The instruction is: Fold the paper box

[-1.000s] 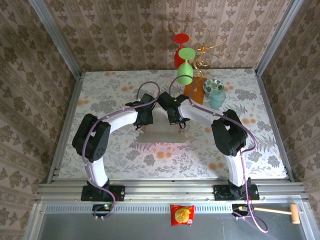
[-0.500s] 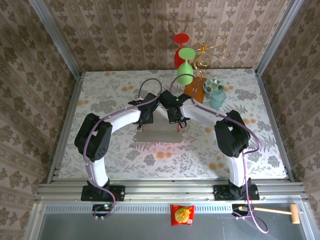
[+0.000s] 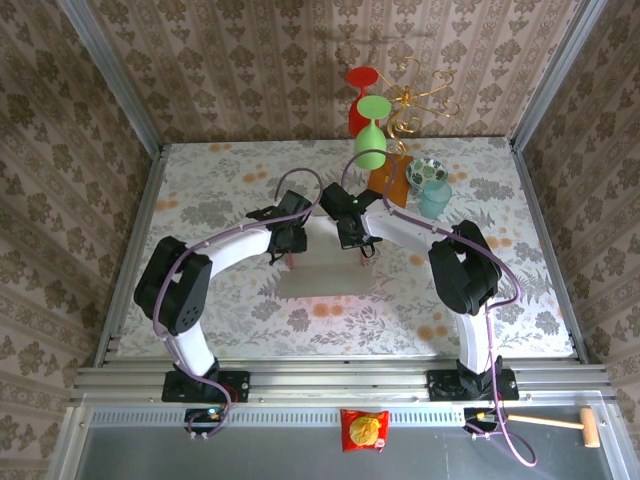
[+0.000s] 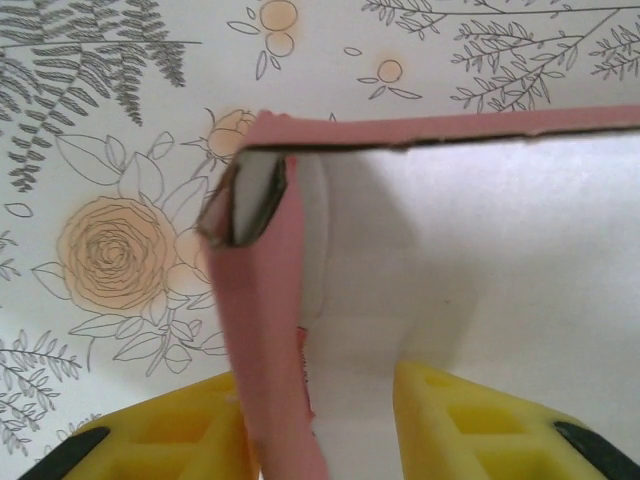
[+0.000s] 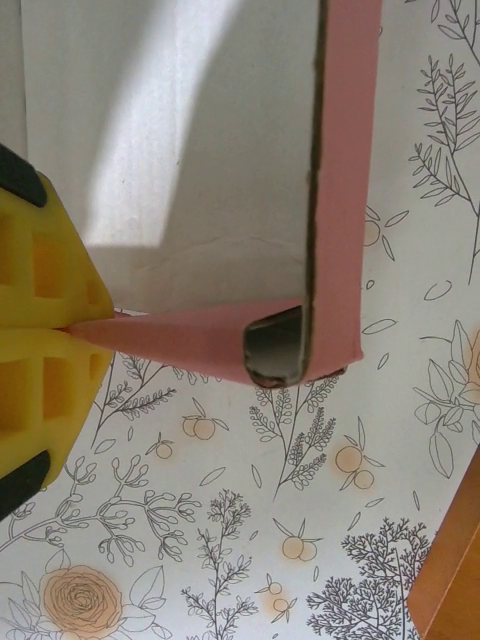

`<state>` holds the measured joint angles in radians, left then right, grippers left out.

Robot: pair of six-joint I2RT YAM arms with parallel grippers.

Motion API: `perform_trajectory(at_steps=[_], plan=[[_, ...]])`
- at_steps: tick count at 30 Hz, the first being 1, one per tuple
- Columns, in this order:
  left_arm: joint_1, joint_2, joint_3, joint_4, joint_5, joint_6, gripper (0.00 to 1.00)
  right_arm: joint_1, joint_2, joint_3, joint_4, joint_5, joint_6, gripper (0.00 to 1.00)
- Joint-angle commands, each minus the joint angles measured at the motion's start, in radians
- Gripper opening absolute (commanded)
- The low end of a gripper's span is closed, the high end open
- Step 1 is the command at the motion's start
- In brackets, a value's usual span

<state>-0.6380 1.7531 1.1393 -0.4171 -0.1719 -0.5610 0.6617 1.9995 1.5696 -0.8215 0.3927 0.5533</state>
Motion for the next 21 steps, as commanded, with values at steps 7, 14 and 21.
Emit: perform_trajectory(at_steps=[7, 14, 21], plan=[[0.013, 0.014, -0.037, -0.027, 0.0, -0.004, 0.37, -0.003, -0.028, -0.003, 0.001, 0.027, -0.007, 0.0], [0.026, 0.036, -0.042, -0.031, -0.029, -0.002, 0.26, -0.005, -0.025, -0.002, 0.002, 0.023, -0.007, 0.0], [0.001, 0.057, 0.014, -0.098, -0.142, 0.003, 0.0, -0.008, -0.024, -0.003, 0.001, 0.021, -0.013, 0.0]])
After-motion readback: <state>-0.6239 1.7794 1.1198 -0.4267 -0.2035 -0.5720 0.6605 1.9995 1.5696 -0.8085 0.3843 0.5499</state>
